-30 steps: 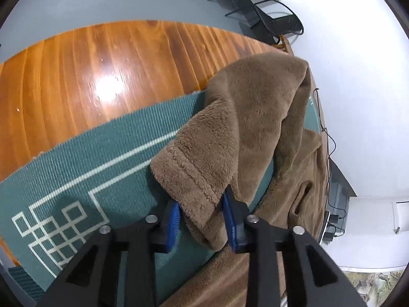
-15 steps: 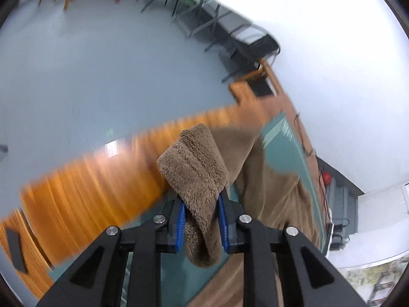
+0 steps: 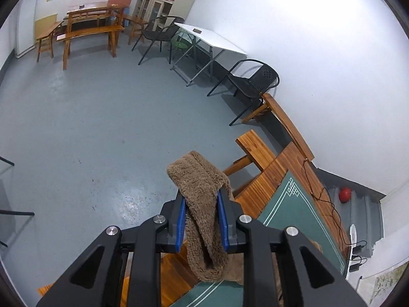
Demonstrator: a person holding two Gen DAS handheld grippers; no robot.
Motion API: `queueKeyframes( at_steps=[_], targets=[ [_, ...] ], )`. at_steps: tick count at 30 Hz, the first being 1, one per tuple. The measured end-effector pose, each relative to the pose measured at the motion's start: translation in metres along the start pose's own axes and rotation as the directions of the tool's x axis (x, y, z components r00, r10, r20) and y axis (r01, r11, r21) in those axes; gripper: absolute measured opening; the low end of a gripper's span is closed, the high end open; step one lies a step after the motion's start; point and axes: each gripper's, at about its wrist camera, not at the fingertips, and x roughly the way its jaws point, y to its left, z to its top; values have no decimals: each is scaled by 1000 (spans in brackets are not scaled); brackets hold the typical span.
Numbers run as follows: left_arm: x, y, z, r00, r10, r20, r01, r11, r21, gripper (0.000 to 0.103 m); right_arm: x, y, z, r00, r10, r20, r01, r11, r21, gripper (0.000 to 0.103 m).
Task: Fold clothes
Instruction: 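Lift the held sleeve up with the left tool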
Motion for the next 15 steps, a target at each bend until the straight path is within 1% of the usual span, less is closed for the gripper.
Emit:
queueKeyframes(
  at_steps=[3, 8, 11, 15],
  targets=[
    [-2, -1, 8, 1000, -17, 2, 17, 1000, -1, 24, 0, 0, 0, 1000, -2, -4, 2, 1000, 3, 102],
    [-7, -9, 1, 998, -57, 1, 57, 998, 16, 24, 8, -9, 9, 1000, -7, -8, 7, 1000, 10, 102],
    [-3, -21, -6, 997, -72, -23, 73, 996, 42, 24, 8, -8, 8, 1000, -7, -6, 7, 1000, 13, 102],
    [4, -49, -19, 992, -110, -60, 115, 990, 82, 24, 3, -4, 3, 1000, -9, -5, 9, 1000, 18, 102]
  ],
)
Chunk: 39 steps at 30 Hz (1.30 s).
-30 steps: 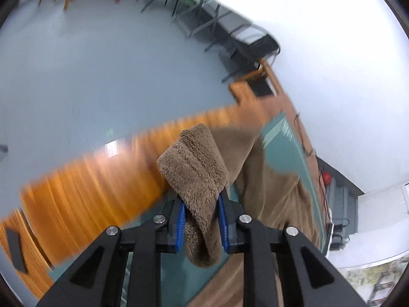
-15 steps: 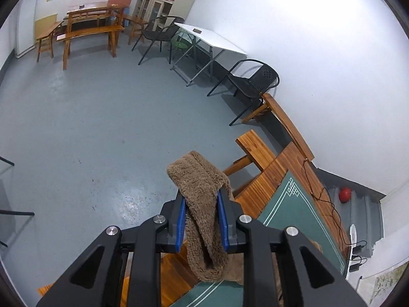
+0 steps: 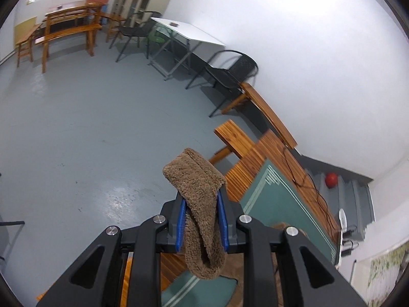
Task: Fold clothes
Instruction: 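Lift the held sleeve up with the left tool, then lay the sleeve across the body and open the left tool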
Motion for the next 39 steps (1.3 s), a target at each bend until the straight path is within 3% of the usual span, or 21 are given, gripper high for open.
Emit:
queueKeyframes(
  at_steps=[6, 10, 13, 18, 23, 29, 33, 35, 39],
  targets=[
    [15, -75, -26, 995, -79, -64, 88, 986, 140, 24, 2, -4, 1, 1000, 1, 7, -1, 1000, 3, 102],
    [28, -143, -57, 981, -146, -131, 177, 948, 263, 25, 2, -2, -1, 1000, 0, 19, 0, 1000, 7, 102],
    [38, -196, -84, 957, -209, -203, 268, 906, 327, 25, 3, -3, 0, 1000, 0, 26, -1, 1000, 9, 102],
    [54, -271, -128, 896, -293, -333, 411, 831, 375, 25, -1, -1, -5, 999, 1, 36, -1, 1000, 11, 102],
    [59, -342, -177, 815, -356, -457, 546, 736, 401, 25, -2, -1, -8, 999, 1, 51, -1, 1000, 14, 102],
    [76, -400, -243, 723, -347, -598, 643, 655, 397, 25, -1, -1, -8, 998, 1, 61, -2, 1000, 17, 102],
    [103, -426, -291, 704, -287, -649, 643, 647, 411, 25, -1, -1, -8, 998, 1, 68, -2, 1000, 19, 102],
    [120, -428, -308, 698, -244, -673, 627, 662, 410, 25, -1, -1, -8, 998, 1, 71, -2, 1000, 20, 102],
    [154, -428, -336, 706, -132, -696, 568, 692, 445, 28, -3, 0, -10, 997, 1, 77, -3, 1000, 21, 102]
  ],
)
